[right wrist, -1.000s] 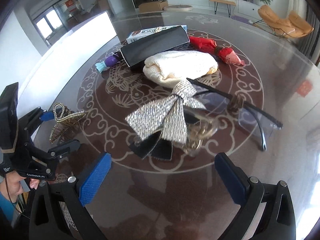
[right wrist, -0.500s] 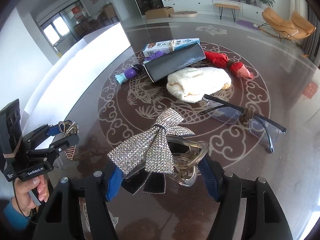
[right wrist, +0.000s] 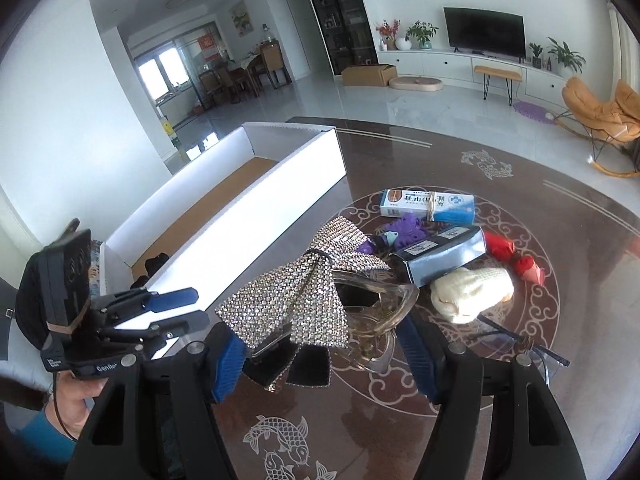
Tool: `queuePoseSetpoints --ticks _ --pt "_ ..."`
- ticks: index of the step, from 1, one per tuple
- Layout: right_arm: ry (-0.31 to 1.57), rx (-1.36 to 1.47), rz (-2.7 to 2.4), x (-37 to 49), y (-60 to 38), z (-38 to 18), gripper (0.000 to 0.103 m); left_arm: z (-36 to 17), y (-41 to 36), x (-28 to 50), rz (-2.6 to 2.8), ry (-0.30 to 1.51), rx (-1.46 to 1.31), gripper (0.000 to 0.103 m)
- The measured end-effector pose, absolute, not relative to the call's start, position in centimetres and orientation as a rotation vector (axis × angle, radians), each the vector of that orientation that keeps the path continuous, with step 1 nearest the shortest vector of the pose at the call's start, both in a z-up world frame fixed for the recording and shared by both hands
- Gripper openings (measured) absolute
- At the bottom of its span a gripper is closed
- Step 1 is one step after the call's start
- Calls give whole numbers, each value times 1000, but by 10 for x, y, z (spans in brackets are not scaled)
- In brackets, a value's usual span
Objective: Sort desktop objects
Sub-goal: 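Carry the gold clip and the bow clip in both tools over the white box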
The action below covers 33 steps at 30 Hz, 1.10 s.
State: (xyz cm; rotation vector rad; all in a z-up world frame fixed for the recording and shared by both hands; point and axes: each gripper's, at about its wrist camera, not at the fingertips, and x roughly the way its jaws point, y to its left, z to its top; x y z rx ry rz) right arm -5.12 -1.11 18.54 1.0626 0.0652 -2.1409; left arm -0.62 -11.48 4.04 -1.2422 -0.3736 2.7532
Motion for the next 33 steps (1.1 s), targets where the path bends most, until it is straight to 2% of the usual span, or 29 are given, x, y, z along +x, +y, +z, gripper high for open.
queuePoseSetpoints --ticks 1,2,5,9,10,11,12,13,15,20,23,26,29,33 --pt "48 1066 -2137 -50 -9 184 69 31 -110 -9 2759 -378 -1264 75" --pt "35 1070 -2133 -48 -7 182 69 22 -104 -13 2760 -383 -1278 76" --pt "23 1094 -2123 -42 -1 172 69 -4 -81 -33 2783 -308 -1373 76" --pt "-5 1120 -2126 -37 11 161 69 -29 -54 -56 2825 -91 -1453 75" --pt "-15 1125 -2129 -37 16 159 69 -29 -51 -55 2830 -67 -1425 68" --pt "-22 1128 -2133 -36 20 158 69 -29 -52 -55 2826 -78 -1424 52" --pt "-24 1131 -2140 -36 24 158 69 -26 -54 -54 2810 -112 -1397 50" --pt "-19 1131 -2148 -35 27 157 69 -21 -57 -51 2814 -129 -1362 43" --pt "0 1131 -2165 -33 32 157 69 -9 -62 -44 2834 -135 -1321 43" --pt "24 1120 -2163 -40 19 165 69 49 -97 -12 2878 -335 -1139 43" --pt "46 1073 -2132 -44 -13 180 69 86 -140 8 2925 -477 -1034 43" --pt "74 1006 -2070 -46 -66 198 69 109 -194 25 3015 -534 -1014 43" --pt "133 945 -1983 -42 -137 212 69 110 -253 32 3101 -578 -1101 43" --pt "208 938 -1869 -39 -236 205 69 85 -322 28 3147 -648 -1305 43"
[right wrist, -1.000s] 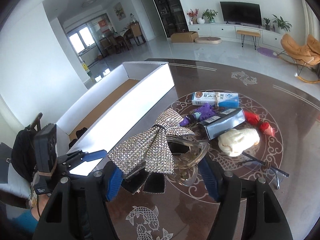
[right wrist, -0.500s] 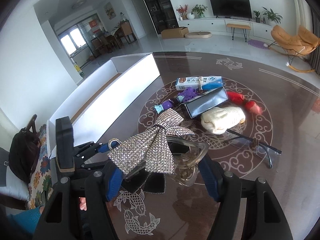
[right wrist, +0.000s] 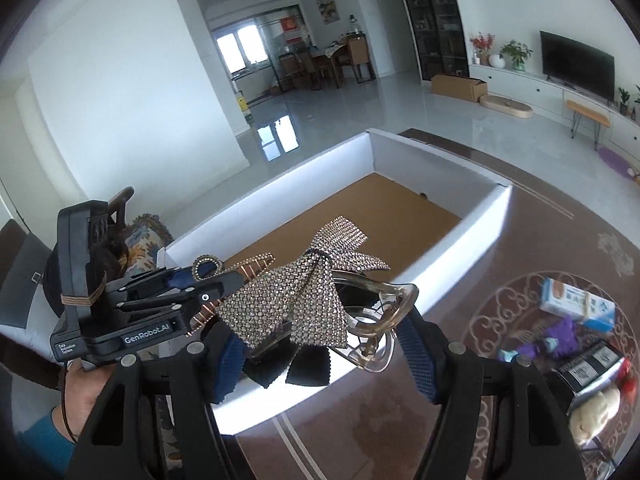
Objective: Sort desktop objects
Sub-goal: 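Carry the gold clip and the bow clip in both tools over the white box, then open both tools to drop the clips onto the box floor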
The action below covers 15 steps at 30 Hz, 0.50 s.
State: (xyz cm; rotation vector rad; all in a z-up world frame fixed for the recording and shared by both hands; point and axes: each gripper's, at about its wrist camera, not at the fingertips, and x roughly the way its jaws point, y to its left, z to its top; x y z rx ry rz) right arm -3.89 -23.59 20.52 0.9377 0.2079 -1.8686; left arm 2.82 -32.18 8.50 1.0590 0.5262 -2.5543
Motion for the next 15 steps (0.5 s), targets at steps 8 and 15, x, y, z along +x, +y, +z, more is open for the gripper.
queuePoseSetpoints --ticks 8,15 --pt "367 1166 -1757 -59 -353 132 72 44 -366 11 -2335 589 1235 55" --pt "237 1102 -1824 -63 -312 139 84 79 -314 25 -2461 502 1046 82"
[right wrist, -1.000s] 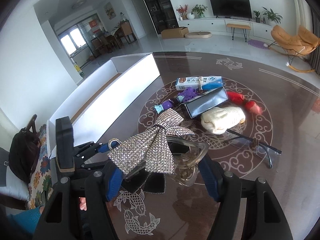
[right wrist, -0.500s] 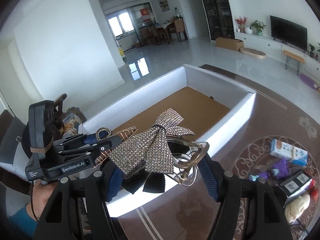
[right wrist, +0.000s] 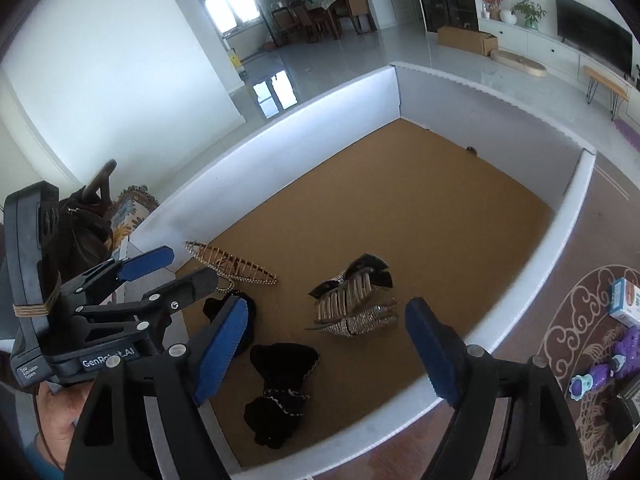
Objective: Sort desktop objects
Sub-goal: 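Open both tools to drop the clips onto the box floor, then move both open tools back over the table pile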
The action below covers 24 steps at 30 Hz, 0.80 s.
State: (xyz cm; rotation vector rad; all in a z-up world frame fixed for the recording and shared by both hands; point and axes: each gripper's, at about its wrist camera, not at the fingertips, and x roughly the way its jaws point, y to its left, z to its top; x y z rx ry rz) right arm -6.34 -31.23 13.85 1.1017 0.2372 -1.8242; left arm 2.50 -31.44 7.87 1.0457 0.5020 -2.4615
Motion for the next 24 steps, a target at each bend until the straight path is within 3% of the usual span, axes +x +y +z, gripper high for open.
queuePoseSetpoints --ticks 3,5,7,13,17,20,24 --pt "178 975 -1943 -57 -254 158 92 104 -255 28 -2625 464 975 83" --pt "158 894 -2046 -52 -206 166 102 116 -213 26 -2745 456 949 96" --pt "159 854 -2155 -48 -154 162 103 117 -170 27 -2853 475 934 103" --pt "185 1088 -2396 -47 -11 102 103 34 -77 -15 -2866 419 1281 103" --pt "146 1262 -2466 -40 51 59 103 -14 -42 -37 -2803 234 1450 103" --pt "89 1322 -2489 -33 76 43 103 -30 -24 -46 -2792 147 1488 103" --pt "149 1296 -2521 -26 73 43 103 -33 -8 -53 -2793 61 1481 103"
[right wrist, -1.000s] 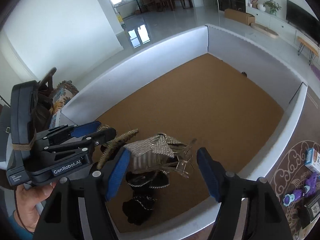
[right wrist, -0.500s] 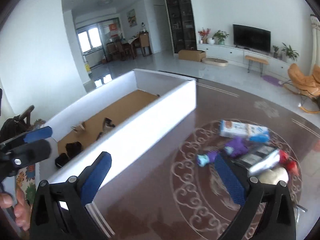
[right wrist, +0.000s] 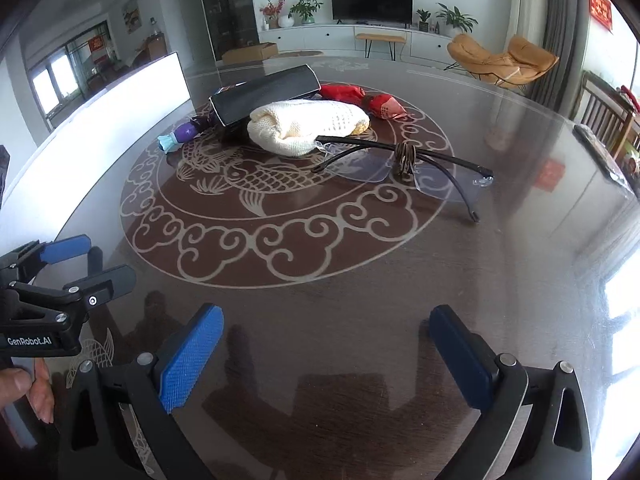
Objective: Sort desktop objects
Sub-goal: 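Move both open tools back over the table pile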
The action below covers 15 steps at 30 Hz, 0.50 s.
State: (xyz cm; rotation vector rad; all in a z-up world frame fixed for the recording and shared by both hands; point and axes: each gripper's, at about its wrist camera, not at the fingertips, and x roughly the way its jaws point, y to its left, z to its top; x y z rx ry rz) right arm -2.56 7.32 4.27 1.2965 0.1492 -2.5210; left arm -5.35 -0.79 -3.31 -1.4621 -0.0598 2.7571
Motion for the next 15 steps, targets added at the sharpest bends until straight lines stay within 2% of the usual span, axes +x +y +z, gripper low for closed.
queuePoseSetpoints --ticks 3,15 --pt "195 1302 -2537 -27 66 37 103 -33 -3 -58 2769 9 -1467 103" --pt "220 1307 -2545 -28 64 34 103 -33 -8 -99 2795 -9 -1464 103"
